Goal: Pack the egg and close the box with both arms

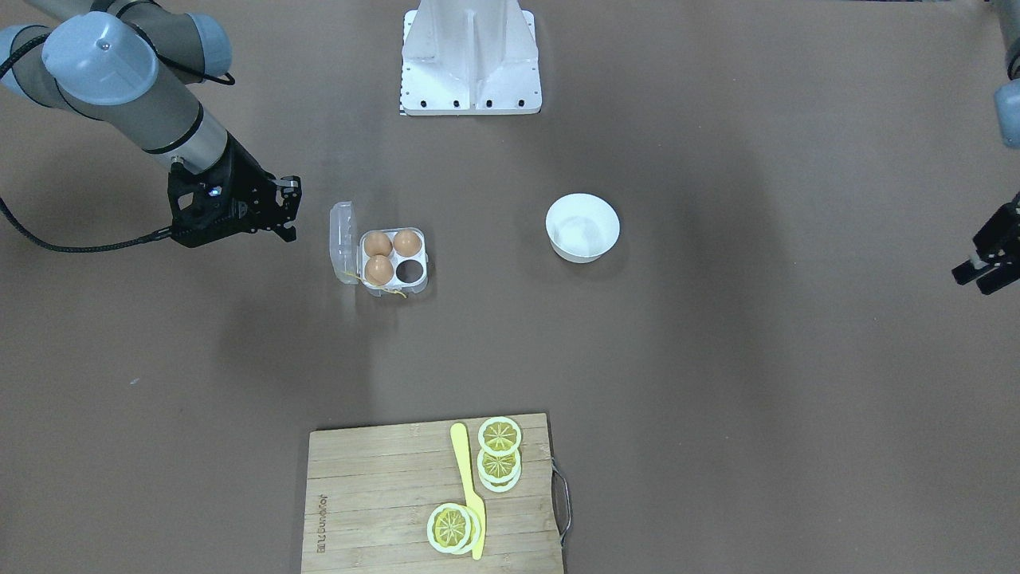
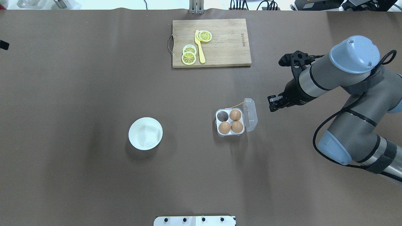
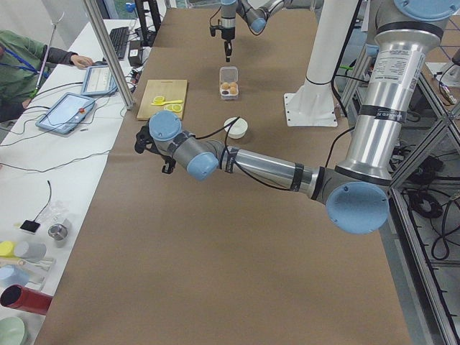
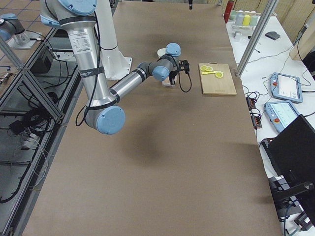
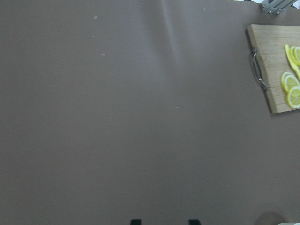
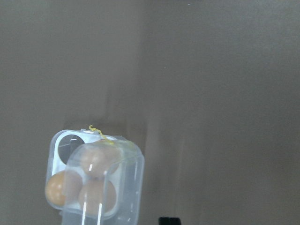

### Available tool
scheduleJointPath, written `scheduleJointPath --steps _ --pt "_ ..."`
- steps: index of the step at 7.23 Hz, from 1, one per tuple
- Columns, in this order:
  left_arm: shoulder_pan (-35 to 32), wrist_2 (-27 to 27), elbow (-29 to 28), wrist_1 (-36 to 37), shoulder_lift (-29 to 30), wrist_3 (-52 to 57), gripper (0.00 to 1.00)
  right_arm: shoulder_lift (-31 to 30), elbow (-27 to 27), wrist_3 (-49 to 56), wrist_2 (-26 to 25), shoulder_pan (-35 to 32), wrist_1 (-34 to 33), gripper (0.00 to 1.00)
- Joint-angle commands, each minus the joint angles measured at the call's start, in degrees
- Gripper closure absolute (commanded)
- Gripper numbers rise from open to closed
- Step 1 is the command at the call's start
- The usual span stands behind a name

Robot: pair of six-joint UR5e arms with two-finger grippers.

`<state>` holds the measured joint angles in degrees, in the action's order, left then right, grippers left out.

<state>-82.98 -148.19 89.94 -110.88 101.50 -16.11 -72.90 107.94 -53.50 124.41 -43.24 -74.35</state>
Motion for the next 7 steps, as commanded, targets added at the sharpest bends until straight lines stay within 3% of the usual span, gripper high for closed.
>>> scheduleJointPath --steps 1,2,4,6,7 --pt "-6.39 2.1 -0.73 16.77 0.1 25.94 0.5 3.09 -0.18 -4.05 -0.92 3.05 0.17 1.0" --pt "-6.41 4.56 -0.64 17.71 0.28 27.25 0.5 4.07 -0.18 -6.5 -3.27 5.51 0.17 1.0" --pt "-6.41 4.32 -0.47 17.81 0.19 27.27 0.5 8.72 -0.71 -11.34 -7.76 10.26 -0.09 1.0" --pt "-6.49 4.32 -0.29 17.81 -0.33 27.27 0.5 11.28 -0.53 -12.42 -7.6 10.1 -0.79 1.0" --pt "-6.84 4.93 -1.42 18.33 -1.12 27.27 0.39 11.46 -0.53 -12.33 -7.6 9.06 -1.14 1.0"
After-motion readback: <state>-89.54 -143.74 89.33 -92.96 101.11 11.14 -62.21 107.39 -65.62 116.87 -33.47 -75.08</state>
